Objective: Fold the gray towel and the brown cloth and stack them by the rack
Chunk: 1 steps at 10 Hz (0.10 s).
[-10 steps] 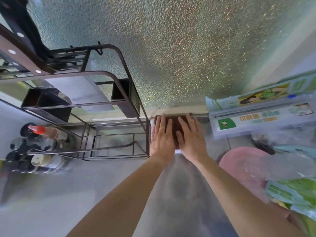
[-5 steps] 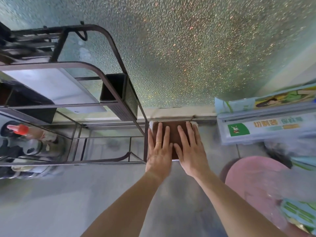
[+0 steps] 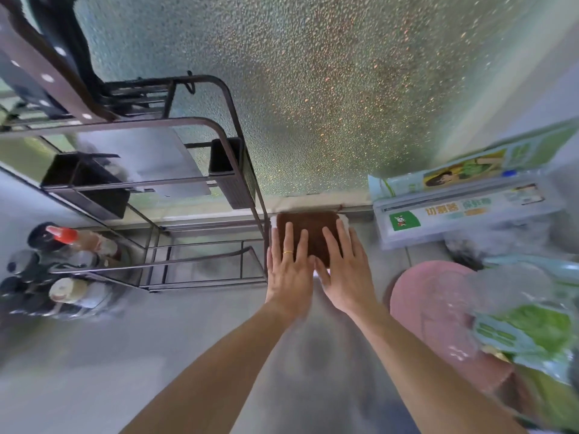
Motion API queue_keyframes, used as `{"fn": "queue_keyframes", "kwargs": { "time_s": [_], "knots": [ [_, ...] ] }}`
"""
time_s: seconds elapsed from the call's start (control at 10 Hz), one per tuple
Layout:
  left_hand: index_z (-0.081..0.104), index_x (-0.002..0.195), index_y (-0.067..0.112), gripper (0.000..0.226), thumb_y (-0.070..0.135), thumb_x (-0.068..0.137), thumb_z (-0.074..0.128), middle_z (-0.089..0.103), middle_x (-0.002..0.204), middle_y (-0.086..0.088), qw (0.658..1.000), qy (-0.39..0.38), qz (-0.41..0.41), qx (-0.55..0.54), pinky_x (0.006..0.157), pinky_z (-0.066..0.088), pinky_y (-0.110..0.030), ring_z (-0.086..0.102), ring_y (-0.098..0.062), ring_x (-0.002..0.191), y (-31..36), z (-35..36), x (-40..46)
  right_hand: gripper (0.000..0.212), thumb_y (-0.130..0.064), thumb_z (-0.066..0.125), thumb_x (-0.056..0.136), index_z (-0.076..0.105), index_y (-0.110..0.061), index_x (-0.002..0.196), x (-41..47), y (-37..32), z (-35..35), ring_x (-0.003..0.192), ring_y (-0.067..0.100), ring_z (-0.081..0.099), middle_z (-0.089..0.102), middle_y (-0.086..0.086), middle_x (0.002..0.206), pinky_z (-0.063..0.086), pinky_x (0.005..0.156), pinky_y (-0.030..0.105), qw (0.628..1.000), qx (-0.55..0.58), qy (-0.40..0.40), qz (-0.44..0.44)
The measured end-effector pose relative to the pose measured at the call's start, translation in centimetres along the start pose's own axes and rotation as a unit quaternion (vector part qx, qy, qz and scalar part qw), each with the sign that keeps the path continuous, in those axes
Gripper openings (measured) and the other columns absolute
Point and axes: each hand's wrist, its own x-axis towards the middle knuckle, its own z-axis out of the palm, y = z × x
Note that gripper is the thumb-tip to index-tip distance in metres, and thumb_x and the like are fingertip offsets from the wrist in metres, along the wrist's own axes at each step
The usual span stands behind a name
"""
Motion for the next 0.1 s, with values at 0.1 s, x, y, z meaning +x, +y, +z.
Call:
{"fn": "queue_keyframes", "kwargs": {
  "time_s": [0.1],
  "knots": [
    [0.058, 0.131, 0.004, 0.037, 0.02, 0.1, 0.046, 0.045, 0.154, -0.018, 0.994, 0.045, 0.095, -0.005, 0.121, 0.029, -0.054, 0.03, -0.04, 0.148, -0.92, -0.65, -3.94, 0.063, -0.052, 0.043, 0.099, 0.039, -0.014, 0.15, -5.15, -1.93, -0.44, 0.15, 0.033, 0.025, 0.029, 0.014, 0.162, 0.03, 0.12, 0.045, 0.999, 0.028, 0.023, 0.017]
  ]
}}
